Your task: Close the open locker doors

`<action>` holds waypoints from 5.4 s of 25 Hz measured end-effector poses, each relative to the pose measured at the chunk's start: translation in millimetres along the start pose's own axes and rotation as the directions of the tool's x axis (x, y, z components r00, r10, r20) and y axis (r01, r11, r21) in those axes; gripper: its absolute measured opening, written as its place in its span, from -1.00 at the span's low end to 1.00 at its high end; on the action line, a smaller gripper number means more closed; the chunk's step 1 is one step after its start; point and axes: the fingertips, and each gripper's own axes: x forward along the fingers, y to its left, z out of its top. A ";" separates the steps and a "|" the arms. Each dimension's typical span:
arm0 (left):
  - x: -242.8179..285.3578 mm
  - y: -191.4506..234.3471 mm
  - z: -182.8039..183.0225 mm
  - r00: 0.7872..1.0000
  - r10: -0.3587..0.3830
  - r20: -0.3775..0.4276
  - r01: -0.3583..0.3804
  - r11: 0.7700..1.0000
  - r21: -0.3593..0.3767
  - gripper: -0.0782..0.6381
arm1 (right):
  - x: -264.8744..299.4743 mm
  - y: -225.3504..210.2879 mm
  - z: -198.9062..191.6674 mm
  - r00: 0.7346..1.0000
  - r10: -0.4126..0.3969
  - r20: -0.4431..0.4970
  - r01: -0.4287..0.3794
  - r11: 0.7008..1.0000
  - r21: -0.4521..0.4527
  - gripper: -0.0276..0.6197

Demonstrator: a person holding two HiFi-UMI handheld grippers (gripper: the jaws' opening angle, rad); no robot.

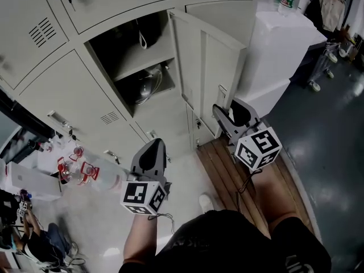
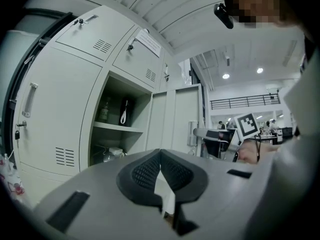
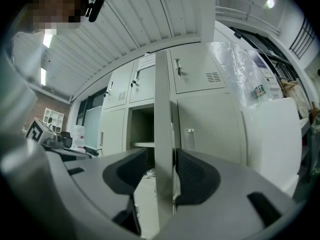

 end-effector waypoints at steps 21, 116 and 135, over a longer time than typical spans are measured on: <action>-18.1 22.3 0.0 0.996 0.085 0.001 -0.085 0.996 -0.002 -0.77 | 25.8 71.3 -4.9 0.971 0.237 -0.011 -0.237 0.971 -0.035 -0.43; -157.5 63.5 27.4 0.971 0.232 0.052 -0.232 0.973 -0.001 -0.77 | 82.3 198.6 8.0 0.964 0.263 -0.045 -0.265 0.962 -0.067 -0.91; -228.7 -25.8 1.0 0.999 0.044 -0.002 -0.044 0.999 0.009 -0.77 | -82.6 248.7 7.3 0.988 0.144 -0.060 -0.149 0.986 -0.075 -0.91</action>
